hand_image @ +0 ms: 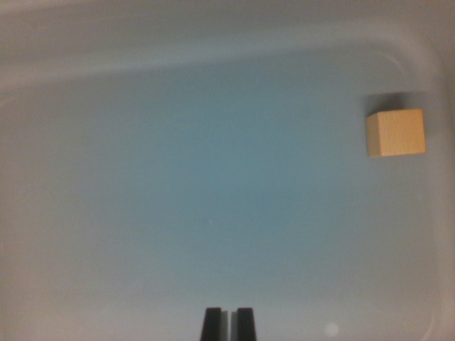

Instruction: Push wooden cube

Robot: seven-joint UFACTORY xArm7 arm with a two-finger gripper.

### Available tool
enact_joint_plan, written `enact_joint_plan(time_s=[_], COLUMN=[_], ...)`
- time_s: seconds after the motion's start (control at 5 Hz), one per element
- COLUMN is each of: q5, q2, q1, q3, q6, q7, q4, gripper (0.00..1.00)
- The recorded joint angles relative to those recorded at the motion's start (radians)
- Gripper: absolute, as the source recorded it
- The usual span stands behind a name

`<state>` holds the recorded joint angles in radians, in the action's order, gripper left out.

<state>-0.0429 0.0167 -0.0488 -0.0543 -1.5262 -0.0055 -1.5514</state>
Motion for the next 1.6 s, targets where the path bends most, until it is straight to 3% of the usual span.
enact_joint_plan(time_s=[0.2, 0.4, 0.6, 0.8, 1.0, 1.2, 1.4, 1.6], q5=[-0.0027, -0.0027, -0.0058, -0.0058, -0.0092, -0.0092, -0.0127, -0.0127], q2=[0.018, 0.018, 0.039, 0.039, 0.062, 0.062, 0.085, 0.085], q1=[-0.0076, -0.0076, -0.0163, -0.0163, -0.026, -0.026, -0.0359, -0.0359], q3=[-0.005, -0.005, -0.012, -0.012, -0.018, -0.018, -0.025, -0.025], q6=[0.029, 0.029, 0.063, 0.063, 0.101, 0.101, 0.139, 0.139], q7=[-0.018, -0.018, -0.038, -0.038, -0.06, -0.06, -0.084, -0.084], q4=[0.014, 0.014, 0.031, 0.031, 0.049, 0.049, 0.068, 0.068], gripper=[0.0, 0.0, 0.0, 0.0, 0.0, 0.0, 0.0, 0.0])
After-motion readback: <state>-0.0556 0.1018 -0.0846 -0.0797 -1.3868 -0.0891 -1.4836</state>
